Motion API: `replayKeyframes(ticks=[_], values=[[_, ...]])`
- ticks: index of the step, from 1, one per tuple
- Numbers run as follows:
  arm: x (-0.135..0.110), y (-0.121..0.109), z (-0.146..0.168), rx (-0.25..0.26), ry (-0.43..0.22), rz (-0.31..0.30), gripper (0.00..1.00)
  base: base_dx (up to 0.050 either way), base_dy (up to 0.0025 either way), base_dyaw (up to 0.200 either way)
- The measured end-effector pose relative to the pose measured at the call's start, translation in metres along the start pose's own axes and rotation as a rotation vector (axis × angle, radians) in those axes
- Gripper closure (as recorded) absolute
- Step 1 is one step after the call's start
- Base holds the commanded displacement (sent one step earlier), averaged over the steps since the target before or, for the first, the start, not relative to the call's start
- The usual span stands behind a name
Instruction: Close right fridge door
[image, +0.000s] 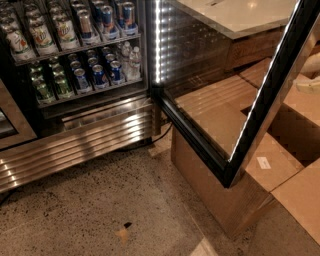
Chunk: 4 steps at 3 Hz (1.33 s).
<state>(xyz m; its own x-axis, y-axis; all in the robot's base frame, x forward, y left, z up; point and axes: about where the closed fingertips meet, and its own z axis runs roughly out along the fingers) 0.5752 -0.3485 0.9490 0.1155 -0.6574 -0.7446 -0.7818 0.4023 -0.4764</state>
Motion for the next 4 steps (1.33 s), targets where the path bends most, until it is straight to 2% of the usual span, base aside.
replayKeyframes(ticks=[1, 2, 3, 4], values=[[-0.007, 0.006, 0.000, -0.012, -0.014, -0.009, 1.00, 0.000, 0.00000, 0.000], [-0.018, 0.017, 0.007, -0.054, -0.051, -0.011, 1.00, 0.000, 0.00000, 0.000], [-0.018, 0.017, 0.007, -0.054, -0.052, -0.011, 1.00, 0.000, 0.00000, 0.000], [-0.023, 0.025, 0.029, -0.085, -0.100, -0.011, 1.00, 0.000, 0.00000, 0.000]])
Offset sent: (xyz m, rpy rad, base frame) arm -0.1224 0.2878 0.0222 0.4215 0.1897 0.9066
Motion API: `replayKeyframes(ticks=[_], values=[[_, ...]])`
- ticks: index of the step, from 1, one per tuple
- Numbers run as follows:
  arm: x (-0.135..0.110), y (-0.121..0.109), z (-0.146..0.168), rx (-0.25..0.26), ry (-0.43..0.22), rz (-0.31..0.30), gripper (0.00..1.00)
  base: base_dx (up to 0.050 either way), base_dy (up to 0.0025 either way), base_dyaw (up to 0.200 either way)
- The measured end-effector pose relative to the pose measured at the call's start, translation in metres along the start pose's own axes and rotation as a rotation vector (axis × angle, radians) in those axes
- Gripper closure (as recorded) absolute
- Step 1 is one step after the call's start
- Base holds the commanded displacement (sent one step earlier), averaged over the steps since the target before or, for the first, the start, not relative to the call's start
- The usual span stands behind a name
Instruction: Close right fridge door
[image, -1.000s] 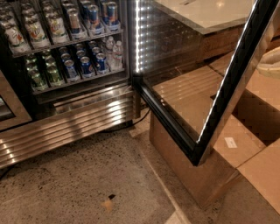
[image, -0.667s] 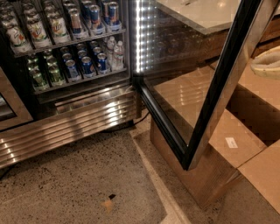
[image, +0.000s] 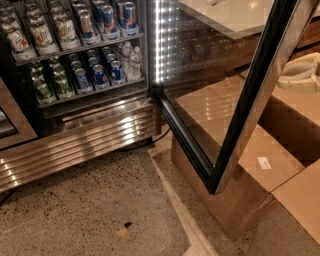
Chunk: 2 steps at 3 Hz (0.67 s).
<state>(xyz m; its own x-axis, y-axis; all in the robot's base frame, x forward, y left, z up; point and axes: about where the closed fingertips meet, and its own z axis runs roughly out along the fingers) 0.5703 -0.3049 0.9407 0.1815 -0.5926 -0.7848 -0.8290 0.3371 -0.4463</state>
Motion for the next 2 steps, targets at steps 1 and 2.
replayKeyframes(ticks=[1, 2], values=[[-0.0114, 0.0141, 0.0431, -0.083, -0.089, -0.007, 1.00, 0.000, 0.00000, 0.000], [-0.0116, 0.0142, 0.0434, -0.083, -0.090, -0.007, 1.00, 0.000, 0.00000, 0.000]])
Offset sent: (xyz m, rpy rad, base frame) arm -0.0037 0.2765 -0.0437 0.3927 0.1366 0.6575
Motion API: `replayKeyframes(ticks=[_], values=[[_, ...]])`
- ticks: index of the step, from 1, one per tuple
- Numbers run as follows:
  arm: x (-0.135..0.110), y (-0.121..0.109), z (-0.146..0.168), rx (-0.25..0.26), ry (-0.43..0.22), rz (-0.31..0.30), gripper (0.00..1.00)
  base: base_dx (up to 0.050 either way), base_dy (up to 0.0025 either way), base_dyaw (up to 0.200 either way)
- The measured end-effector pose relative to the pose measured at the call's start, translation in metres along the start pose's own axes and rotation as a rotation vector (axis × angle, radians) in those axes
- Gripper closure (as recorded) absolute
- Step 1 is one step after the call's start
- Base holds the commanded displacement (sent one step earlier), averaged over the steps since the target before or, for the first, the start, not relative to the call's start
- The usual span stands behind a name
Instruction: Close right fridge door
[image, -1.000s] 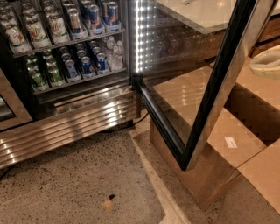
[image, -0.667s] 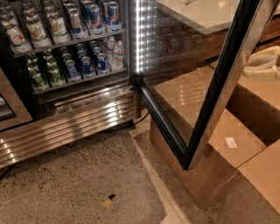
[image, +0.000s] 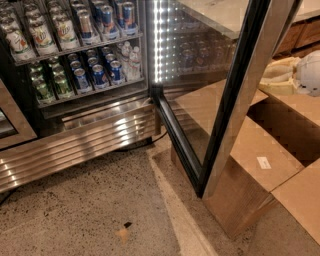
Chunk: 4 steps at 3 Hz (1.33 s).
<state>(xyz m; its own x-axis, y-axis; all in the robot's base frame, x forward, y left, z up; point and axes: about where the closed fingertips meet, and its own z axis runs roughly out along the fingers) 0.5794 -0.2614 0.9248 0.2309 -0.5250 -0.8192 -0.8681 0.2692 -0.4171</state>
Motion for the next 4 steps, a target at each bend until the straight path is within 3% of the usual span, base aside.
replayKeyframes(ticks=[1, 2, 3, 4], values=[[-0.039, 0.029, 0.061, -0.142, -0.168, 0.025, 1.00, 0.000, 0.00000, 0.000], [-0.039, 0.029, 0.061, -0.142, -0.168, 0.025, 1.00, 0.000, 0.00000, 0.000], [-0.047, 0.046, 0.107, -0.223, -0.224, 0.024, 1.00, 0.000, 0.00000, 0.000], [-0.074, 0.083, 0.173, -0.384, -0.302, 0.001, 1.00, 0.000, 0.00000, 0.000]])
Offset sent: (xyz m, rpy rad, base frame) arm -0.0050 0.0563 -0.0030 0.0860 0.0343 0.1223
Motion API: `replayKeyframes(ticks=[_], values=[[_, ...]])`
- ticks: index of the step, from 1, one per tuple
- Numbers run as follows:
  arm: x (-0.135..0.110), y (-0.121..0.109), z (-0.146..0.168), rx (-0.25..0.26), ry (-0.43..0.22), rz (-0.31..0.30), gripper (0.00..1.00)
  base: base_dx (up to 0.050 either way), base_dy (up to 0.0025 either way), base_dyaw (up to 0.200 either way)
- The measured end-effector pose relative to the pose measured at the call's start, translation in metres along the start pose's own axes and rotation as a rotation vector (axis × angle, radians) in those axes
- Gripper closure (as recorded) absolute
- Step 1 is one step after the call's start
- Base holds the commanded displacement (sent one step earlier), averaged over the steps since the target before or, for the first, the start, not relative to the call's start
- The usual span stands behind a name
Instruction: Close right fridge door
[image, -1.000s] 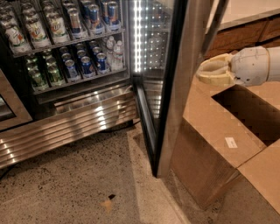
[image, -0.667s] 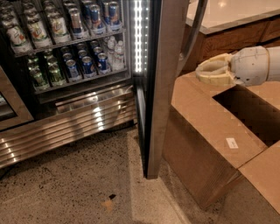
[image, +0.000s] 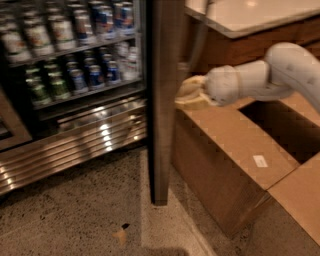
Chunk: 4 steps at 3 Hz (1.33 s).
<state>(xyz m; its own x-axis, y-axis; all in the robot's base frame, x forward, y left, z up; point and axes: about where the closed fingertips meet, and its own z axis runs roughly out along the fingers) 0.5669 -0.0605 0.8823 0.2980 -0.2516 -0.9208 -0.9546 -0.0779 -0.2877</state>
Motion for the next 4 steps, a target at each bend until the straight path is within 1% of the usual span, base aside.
replayKeyframes(ticks=[1, 2, 3, 4], values=[[0.000, 0.000, -0.001, -0.001, 0.000, 0.000, 1.00, 0.000, 0.00000, 0.000], [-0.018, 0.007, 0.071, -0.126, -0.048, -0.063, 1.00, 0.000, 0.00000, 0.000], [-0.018, 0.007, 0.071, -0.126, -0.048, -0.063, 1.00, 0.000, 0.00022, 0.192], [-0.018, 0.007, 0.071, -0.126, -0.048, -0.063, 1.00, 0.000, 0.00000, 0.000]])
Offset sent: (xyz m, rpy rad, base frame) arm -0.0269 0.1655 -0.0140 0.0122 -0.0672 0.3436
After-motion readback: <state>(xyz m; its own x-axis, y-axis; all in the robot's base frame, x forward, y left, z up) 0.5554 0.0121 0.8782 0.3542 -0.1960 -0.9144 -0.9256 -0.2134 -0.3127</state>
